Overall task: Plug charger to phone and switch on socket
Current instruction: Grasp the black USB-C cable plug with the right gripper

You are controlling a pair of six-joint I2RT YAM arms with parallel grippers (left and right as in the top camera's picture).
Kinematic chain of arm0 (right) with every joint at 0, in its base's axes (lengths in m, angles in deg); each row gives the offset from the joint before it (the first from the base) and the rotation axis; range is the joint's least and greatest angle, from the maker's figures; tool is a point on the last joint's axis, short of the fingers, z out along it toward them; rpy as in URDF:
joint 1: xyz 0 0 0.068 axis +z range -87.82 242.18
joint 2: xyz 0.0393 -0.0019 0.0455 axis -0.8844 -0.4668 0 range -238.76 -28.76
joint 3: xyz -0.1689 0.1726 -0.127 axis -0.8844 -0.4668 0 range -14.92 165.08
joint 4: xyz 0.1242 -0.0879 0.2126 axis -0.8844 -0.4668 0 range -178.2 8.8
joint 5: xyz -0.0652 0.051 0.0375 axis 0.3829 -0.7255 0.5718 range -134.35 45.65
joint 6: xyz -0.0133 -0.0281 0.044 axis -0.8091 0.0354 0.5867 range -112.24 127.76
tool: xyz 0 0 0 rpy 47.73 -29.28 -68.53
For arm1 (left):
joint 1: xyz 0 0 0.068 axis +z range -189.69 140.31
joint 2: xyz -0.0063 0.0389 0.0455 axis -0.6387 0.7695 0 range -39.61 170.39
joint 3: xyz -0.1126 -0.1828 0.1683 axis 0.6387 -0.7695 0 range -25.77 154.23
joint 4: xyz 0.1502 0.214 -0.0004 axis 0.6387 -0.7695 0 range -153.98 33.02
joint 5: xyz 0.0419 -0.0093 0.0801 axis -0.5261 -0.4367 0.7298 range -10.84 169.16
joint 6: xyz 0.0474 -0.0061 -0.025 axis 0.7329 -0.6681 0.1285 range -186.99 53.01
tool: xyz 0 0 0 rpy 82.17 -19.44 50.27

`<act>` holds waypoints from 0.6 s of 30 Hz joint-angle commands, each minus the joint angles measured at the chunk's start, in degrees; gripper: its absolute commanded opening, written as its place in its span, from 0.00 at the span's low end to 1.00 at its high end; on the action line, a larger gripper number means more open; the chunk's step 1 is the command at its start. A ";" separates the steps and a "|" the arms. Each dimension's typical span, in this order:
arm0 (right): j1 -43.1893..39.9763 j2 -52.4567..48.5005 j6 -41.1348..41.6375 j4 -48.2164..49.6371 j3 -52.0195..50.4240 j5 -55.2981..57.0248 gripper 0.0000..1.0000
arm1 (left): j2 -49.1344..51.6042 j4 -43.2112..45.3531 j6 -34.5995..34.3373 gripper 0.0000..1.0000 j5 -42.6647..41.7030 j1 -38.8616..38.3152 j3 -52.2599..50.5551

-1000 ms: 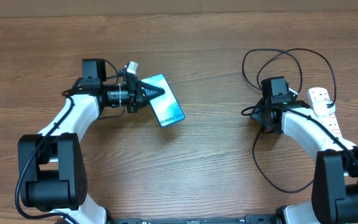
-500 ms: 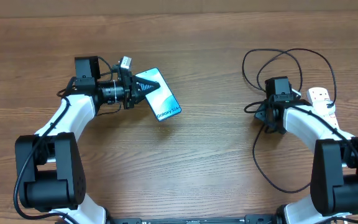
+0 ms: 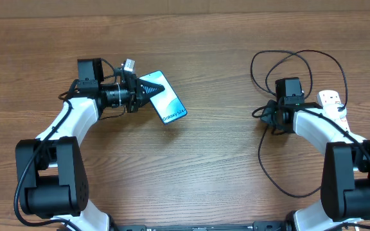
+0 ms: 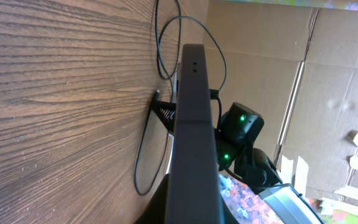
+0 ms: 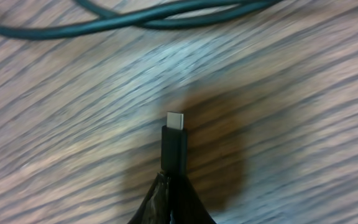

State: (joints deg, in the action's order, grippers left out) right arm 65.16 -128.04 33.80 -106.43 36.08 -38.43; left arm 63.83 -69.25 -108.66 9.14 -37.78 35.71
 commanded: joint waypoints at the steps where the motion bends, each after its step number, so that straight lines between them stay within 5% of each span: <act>1: 0.28 -1.03 -6.54 -0.33 -0.02 -11.39 0.04 | 0.37 0.09 -0.33 0.04 -1.36 0.04 0.87; 5: 1.20 -1.01 -12.55 -5.40 -0.02 -20.06 0.04 | 0.37 0.09 -0.35 0.04 -1.36 0.04 0.87; 11: 2.54 -1.03 -12.66 -8.79 -0.02 -18.47 0.04 | 0.37 0.09 -0.35 0.04 0.31 0.04 0.87; 18: 2.47 -1.03 -12.59 -5.66 -0.02 -11.04 0.31 | 0.37 0.09 -0.35 0.04 0.57 0.04 0.87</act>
State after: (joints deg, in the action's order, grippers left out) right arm 67.83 -127.91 21.87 -112.64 36.91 -55.64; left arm 63.83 -69.27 -108.66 10.87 -37.76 35.71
